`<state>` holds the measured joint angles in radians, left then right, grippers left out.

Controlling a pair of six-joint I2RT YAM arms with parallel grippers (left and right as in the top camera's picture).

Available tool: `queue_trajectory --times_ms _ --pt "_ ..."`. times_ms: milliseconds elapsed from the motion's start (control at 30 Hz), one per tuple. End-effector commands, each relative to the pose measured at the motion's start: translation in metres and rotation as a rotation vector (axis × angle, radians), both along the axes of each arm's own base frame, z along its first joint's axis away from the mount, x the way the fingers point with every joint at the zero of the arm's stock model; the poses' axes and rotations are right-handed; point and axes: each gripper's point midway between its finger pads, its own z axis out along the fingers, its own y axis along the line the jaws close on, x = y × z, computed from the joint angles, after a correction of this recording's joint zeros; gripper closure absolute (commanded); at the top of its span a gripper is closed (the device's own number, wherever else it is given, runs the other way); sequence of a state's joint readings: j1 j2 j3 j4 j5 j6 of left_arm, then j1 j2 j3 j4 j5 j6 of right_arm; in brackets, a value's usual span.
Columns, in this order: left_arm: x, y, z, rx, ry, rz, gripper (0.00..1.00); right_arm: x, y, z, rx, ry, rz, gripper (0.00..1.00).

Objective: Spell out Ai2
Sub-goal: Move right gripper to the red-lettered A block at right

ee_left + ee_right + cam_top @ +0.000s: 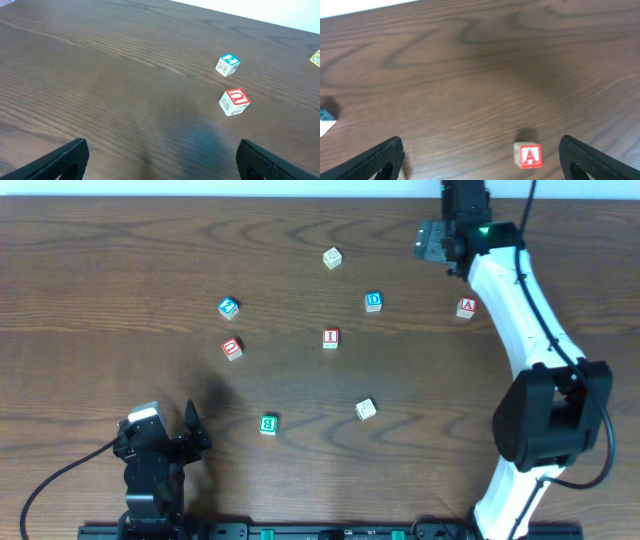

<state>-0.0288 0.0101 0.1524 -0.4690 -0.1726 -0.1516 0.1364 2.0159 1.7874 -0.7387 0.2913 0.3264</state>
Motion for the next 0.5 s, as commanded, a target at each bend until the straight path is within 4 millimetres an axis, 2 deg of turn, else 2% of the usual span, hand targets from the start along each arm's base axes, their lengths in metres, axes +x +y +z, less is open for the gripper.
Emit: queue_trajectory --times_ms 0,133,300,467 --pt "-0.001 0.003 -0.008 0.023 0.021 0.011 0.05 0.000 -0.029 -0.032 0.000 0.072 -0.051 0.02" --pt "-0.001 0.003 -0.008 0.023 0.021 0.011 0.05 -0.003 -0.055 -0.056 0.053 0.123 -0.093 0.04" --pt "-0.001 0.003 -0.008 0.023 0.021 0.011 0.05 -0.013 -0.062 -0.075 0.121 0.191 -0.107 0.11" --pt "-0.001 0.003 -0.008 0.023 0.021 0.011 0.05 -0.028 -0.062 -0.091 0.127 0.272 -0.126 0.13"
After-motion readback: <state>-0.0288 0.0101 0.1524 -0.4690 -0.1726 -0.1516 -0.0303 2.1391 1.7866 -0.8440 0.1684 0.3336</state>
